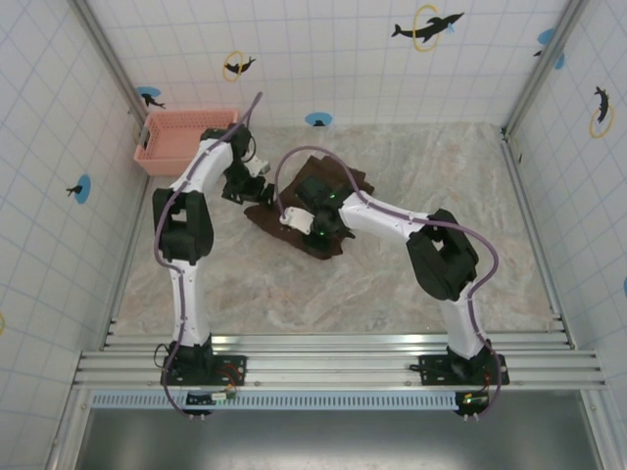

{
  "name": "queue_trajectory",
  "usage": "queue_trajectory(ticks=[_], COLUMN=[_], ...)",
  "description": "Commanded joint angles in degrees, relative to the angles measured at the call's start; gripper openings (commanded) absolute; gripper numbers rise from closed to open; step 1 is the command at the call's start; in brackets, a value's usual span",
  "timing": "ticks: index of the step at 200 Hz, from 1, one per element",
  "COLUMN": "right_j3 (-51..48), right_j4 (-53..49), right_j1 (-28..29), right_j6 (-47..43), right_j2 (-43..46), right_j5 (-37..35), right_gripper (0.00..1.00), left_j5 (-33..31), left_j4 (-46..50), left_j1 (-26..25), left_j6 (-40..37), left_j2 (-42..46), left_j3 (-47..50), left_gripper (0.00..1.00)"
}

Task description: Roll up the long pants

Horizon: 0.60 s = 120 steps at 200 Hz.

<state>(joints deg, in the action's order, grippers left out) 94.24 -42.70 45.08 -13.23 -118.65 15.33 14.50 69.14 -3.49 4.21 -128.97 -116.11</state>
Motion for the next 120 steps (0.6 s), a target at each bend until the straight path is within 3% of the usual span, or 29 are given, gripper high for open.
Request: queue_trajectory(ticks=[1, 35, 70, 88, 120], right_j3=[2.7, 1.9, -5.2, -8.9, -13.7], right_j4=[-7.7, -4.2, 16.0, 27.5, 37.8], right_j1=[-1.3, -5.0, -11.7, -14.8, -18.7], right_j6=[4.2, 9.6, 27.2, 36.1, 43.8], right_j2=[0.1, -1.1, -3.4, -4.8, -6.9], right_j5=[19.1, 30.2, 44.3, 46.9, 47.3], right_gripper=[0.21, 0.19, 0.18, 0.18, 0.18], left_j5=[-0.1, 0.3, 1.5, 1.7, 1.1], left_j4=[-0.5, -0.3, 0.1, 0.6, -0.3], left_j1=[0.9, 0.8, 0.9, 0.8, 0.7], left_j6=[2.3, 4.5, 5.5, 5.5, 5.5], left_j2=[4.4, 6.0, 6.8, 7.3, 9.3], left_j3=[-2.7, -3.5, -3.5, -2.5, 1.8], left_gripper=[0.97, 0.97, 0.97, 0.97, 0.97])
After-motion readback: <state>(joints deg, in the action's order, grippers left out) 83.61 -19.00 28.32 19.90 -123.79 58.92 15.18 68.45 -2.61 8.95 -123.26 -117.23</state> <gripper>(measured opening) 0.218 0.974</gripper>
